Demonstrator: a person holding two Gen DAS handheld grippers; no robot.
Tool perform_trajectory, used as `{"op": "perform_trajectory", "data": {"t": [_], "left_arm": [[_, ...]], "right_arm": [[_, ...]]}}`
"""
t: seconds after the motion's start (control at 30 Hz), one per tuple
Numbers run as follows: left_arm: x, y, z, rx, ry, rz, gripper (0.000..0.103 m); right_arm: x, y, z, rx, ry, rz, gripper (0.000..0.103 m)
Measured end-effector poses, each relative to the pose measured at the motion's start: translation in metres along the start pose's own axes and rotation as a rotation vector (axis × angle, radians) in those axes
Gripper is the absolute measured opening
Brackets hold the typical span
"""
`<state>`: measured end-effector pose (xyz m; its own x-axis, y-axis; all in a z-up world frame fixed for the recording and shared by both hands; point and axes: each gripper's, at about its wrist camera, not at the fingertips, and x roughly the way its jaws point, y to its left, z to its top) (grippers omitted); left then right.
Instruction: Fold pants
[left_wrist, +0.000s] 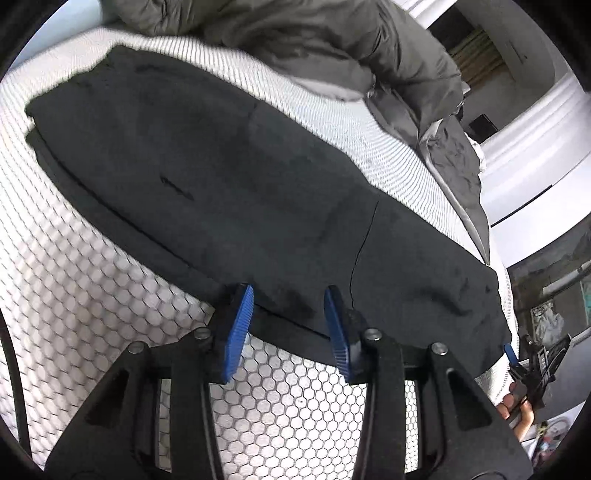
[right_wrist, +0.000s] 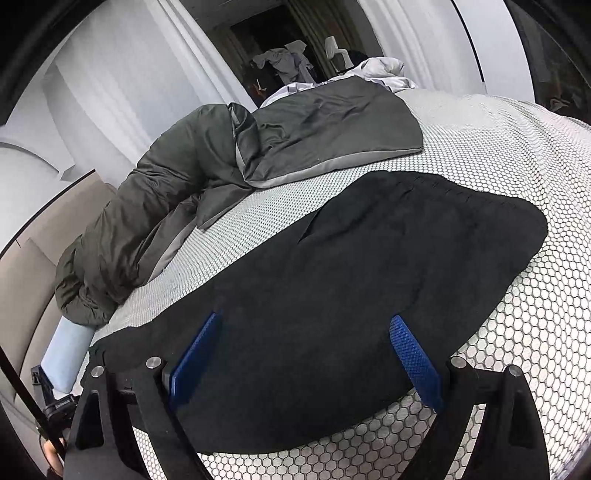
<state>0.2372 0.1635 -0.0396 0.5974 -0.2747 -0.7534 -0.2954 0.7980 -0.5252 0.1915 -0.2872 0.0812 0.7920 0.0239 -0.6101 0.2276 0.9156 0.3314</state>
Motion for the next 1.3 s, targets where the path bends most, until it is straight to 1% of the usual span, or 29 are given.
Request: {"op": "perform_trajectory", "data": {"t": [0.13, 0.23, 0.3, 0.33, 0.37, 0.4, 0.43, 0.47, 0.5, 0.57, 0.6, 0.67, 0.73, 0.8, 0.87, 0.93, 0.97, 1.0, 1.03, 1.07, 1.1, 1.13, 1.17, 1.2, 1.23, 1.3], "left_arm": [[0.010, 0.001, -0.006, -0.015, 0.054, -0.038, 0.036], [0.013, 0.003, -0.006, -0.047, 0.048, -0.054, 0.036], [0.016, 0.003, -0.002, -0.078, 0.018, -0.063, 0.036], [0.018, 0.003, 0.001, -0.086, -0.007, -0.046, 0.035], [0.017, 0.001, 0.004, -0.087, -0.058, -0.022, 0.031], [0.017, 0.000, 0.006, -0.081, -0.095, 0.011, 0.015], [0.016, -0.001, 0.008, -0.075, -0.127, 0.044, 0.002], [0.014, 0.000, 0.009, -0.081, -0.139, 0.039, 0.002], [0.008, 0.002, 0.009, -0.093, -0.152, 0.018, 0.001], [-0.010, 0.001, 0.006, -0.073, -0.185, 0.003, 0.001], [-0.016, 0.000, 0.004, -0.042, -0.195, 0.017, 0.002], [-0.012, 0.004, 0.006, -0.015, -0.155, 0.052, 0.002], [-0.001, 0.015, 0.005, -0.047, -0.092, 0.070, 0.003], [-0.002, 0.019, 0.005, -0.065, -0.093, 0.052, 0.003], [-0.003, 0.014, 0.007, -0.046, -0.098, 0.056, 0.003], [-0.003, 0.013, 0.009, -0.035, -0.105, 0.067, 0.003], [-0.001, 0.012, 0.009, -0.035, -0.101, 0.075, 0.003], [0.003, 0.011, 0.009, -0.034, -0.099, 0.082, 0.003], [0.005, 0.011, 0.008, -0.032, -0.097, 0.087, 0.003], [0.008, 0.010, 0.009, -0.029, -0.096, 0.089, 0.003], [0.008, 0.010, 0.009, -0.026, -0.098, 0.086, 0.003], [0.008, 0.012, 0.006, -0.023, -0.098, 0.084, 0.003], [0.008, 0.011, 0.006, -0.021, -0.100, 0.087, 0.003], [0.008, 0.011, 0.005, -0.018, -0.099, 0.090, 0.003], [0.010, 0.010, 0.005, -0.010, -0.098, 0.098, 0.003], [0.013, 0.005, 0.004, 0.012, -0.097, 0.114, 0.005]], "right_arm": [[-0.001, 0.000, 0.000, 0.003, -0.002, -0.003, 0.094], [-0.001, -0.002, 0.001, 0.012, -0.003, -0.004, 0.094], [0.000, -0.002, 0.001, 0.018, -0.004, -0.003, 0.094], [-0.001, -0.003, 0.001, 0.019, -0.005, -0.003, 0.094], [-0.001, -0.003, 0.001, 0.021, -0.007, -0.003, 0.094], [-0.001, -0.004, 0.001, 0.021, -0.010, -0.004, 0.094], [-0.002, -0.005, 0.001, 0.021, -0.014, -0.007, 0.094], [-0.002, -0.006, 0.001, 0.021, -0.018, -0.013, 0.094], [-0.004, -0.007, 0.002, 0.022, -0.024, -0.023, 0.094], [-0.009, -0.015, 0.004, 0.026, -0.039, -0.054, 0.094], [-0.012, -0.020, 0.005, 0.031, -0.047, -0.070, 0.094], [-0.018, -0.033, 0.009, 0.050, -0.054, -0.121, 0.094], [-0.022, -0.054, 0.013, 0.099, -0.064, -0.179, 0.094], [-0.023, -0.075, 0.015, 0.174, -0.060, -0.209, 0.094], [-0.020, -0.103, 0.016, 0.293, -0.046, -0.163, 0.094], [-0.010, -0.126, 0.018, 0.401, -0.033, -0.081, 0.090], [-0.002, -0.133, 0.019, 0.429, -0.027, -0.059, 0.084], [0.006, -0.140, 0.020, 0.458, -0.026, -0.040, 0.075], [0.015, -0.148, 0.021, 0.494, -0.029, -0.033, 0.070], [0.021, -0.153, 0.022, 0.518, -0.029, -0.035, 0.058], [0.024, -0.157, 0.022, 0.542, -0.035, -0.036, 0.044], [0.022, -0.157, 0.023, 0.544, -0.041, -0.037, 0.035], [0.018, -0.151, 0.026, 0.520, -0.049, -0.042, 0.021], [0.009, -0.141, 0.029, 0.465, -0.059, -0.071, 0.017], [-0.007, -0.123, 0.034, 0.364, -0.086, -0.125, 0.016], [-0.025, -0.104, 0.036, 0.264, -0.123, -0.186, 0.016]]}}
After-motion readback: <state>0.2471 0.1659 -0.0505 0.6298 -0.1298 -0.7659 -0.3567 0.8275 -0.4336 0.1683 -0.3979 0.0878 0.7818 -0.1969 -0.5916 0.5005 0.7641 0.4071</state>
